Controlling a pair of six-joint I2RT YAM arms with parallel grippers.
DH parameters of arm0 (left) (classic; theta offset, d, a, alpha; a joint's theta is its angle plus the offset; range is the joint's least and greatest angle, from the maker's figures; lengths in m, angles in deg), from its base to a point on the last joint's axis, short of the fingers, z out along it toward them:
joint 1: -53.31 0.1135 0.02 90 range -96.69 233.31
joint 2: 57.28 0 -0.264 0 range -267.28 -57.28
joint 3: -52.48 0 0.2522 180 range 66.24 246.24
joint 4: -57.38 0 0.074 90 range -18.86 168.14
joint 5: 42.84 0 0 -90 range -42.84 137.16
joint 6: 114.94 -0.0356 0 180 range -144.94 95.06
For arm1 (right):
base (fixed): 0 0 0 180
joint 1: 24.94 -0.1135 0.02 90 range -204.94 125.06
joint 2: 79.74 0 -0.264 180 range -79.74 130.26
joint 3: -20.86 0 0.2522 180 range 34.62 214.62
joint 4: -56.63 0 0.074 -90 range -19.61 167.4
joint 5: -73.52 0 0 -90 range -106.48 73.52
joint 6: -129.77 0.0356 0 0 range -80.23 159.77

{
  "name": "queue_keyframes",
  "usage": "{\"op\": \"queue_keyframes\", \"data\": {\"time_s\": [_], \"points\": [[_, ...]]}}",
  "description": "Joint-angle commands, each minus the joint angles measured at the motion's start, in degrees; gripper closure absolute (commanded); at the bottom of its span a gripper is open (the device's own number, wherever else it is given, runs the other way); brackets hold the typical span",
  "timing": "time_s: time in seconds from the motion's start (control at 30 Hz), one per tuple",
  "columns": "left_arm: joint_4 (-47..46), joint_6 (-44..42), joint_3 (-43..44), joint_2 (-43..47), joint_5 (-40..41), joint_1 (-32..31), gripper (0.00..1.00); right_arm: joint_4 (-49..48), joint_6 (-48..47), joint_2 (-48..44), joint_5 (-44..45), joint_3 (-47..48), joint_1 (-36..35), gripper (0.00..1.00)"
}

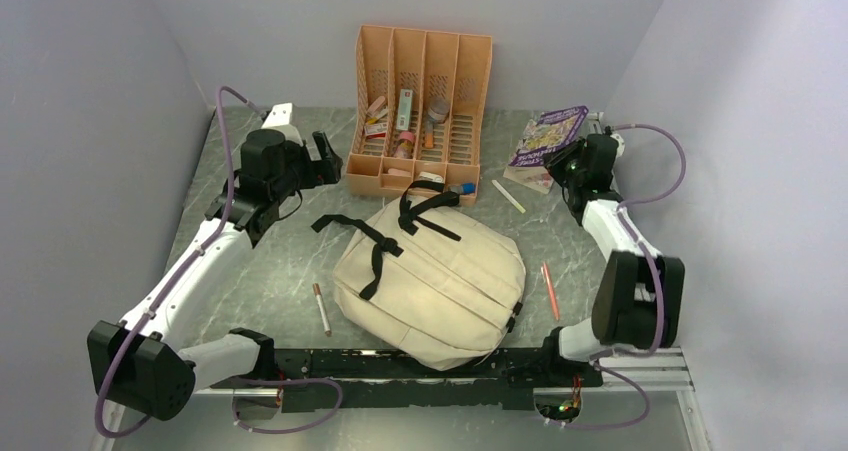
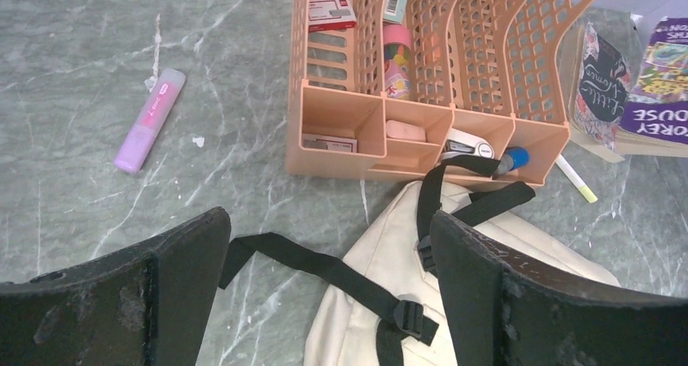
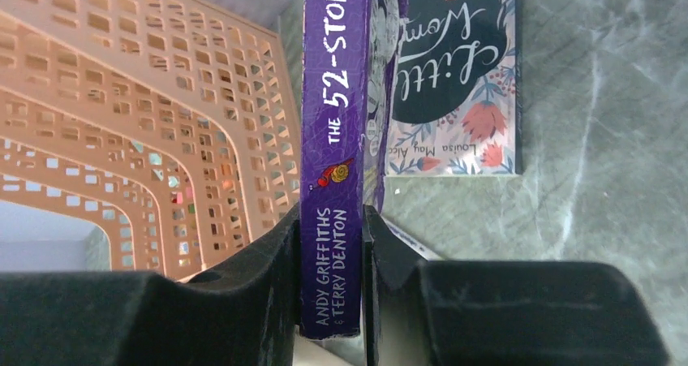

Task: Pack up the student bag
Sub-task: Place the book at the center of the board.

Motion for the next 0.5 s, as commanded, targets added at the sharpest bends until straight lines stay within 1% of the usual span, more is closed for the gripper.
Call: {"op": "queue_keyframes", "data": {"time_s": [0.0,0.07,0.13,0.2,0.3,0.33,0.37,0.47], "points": [[-1.91,1.58,-1.50,2.10,-0.73,1.64,0.03,-19.52,4.91,6.56,-11.15,1.93,3.91,1.00],[-1.95,1.70,-1.65,1.93,-1.69,2.18,0.03,-24.48,6.86,10.35,-16.41,2.18,5.06,1.00],[-1.43,1.62,-1.24,1.41,-2.37,2.38,0.03,-28.71,8.11,13.05,-19.74,1.95,5.89,1.00],[-1.39,1.62,-1.13,1.16,-2.91,2.48,0.03,-30.59,8.60,14.56,-20.06,1.53,6.44,1.00],[-1.82,1.44,-1.47,1.45,-3.13,2.57,0.03,-28.35,8.68,16.86,-17.56,1.18,7.19,0.99],[-1.94,1.44,-1.63,1.50,-3.21,2.63,0.03,-27.41,8.88,17.92,-16.83,1.13,7.49,0.96],[-2.04,1.44,-1.71,1.58,-3.23,2.64,0.03,-25.83,9.16,18.96,-16.07,1.24,7.82,0.90],[-1.97,1.35,-1.85,1.67,-3.08,2.70,0.03,-22.00,9.19,22.59,-14.86,2.13,9.12,0.68]]}}
